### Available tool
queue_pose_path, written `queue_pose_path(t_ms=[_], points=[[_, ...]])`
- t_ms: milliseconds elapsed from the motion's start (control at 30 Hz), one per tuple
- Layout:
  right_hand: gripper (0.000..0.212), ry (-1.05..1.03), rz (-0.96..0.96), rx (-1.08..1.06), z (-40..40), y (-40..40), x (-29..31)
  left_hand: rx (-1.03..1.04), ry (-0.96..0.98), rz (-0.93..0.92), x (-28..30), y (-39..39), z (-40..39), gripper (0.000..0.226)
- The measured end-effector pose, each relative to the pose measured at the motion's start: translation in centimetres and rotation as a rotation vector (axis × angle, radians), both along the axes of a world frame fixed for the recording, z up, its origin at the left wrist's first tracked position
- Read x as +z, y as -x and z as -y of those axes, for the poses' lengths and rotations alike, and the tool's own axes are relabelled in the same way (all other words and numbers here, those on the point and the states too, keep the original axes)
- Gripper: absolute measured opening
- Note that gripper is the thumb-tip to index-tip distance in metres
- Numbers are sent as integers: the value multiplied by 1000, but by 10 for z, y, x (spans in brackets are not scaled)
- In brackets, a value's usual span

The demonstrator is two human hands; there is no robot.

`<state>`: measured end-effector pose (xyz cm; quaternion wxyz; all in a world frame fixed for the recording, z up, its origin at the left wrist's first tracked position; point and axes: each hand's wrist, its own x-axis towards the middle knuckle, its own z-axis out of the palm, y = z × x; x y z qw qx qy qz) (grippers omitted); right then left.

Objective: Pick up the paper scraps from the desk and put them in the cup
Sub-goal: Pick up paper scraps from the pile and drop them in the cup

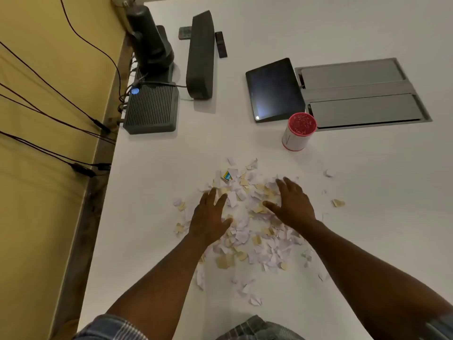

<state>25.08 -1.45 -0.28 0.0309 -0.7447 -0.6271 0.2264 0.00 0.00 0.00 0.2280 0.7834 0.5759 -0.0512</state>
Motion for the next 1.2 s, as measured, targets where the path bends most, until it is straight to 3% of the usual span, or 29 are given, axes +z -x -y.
queue_pose_path(t_ms=[267, 400, 567, 767, 833, 967, 1200], points=[[86, 87, -11, -9, -33, 10, -9, 58, 50, -40, -16, -12, -31, 88], [67, 61, 94, 161, -30, 26, -9, -21, 15, -51, -22, -17, -28, 66], [36, 36, 152, 309, -19, 37, -5, 8, -50, 105, -23, -22, -19, 34], [15, -67, 85, 341, -15, 40, -2, 9, -46, 169, -20, -23, -16, 22], [16, -96, 38, 298, -13, 38, -3, 11, -27, 180, -19, -22, -17, 24], [20, -81, -164, 4, -18, 30, 0, 82, 2, 225, -13, -20, -19, 23], [8, -208, -373, -266, -34, -4, 33, 326, -56, 487, 16, -24, -29, 13]])
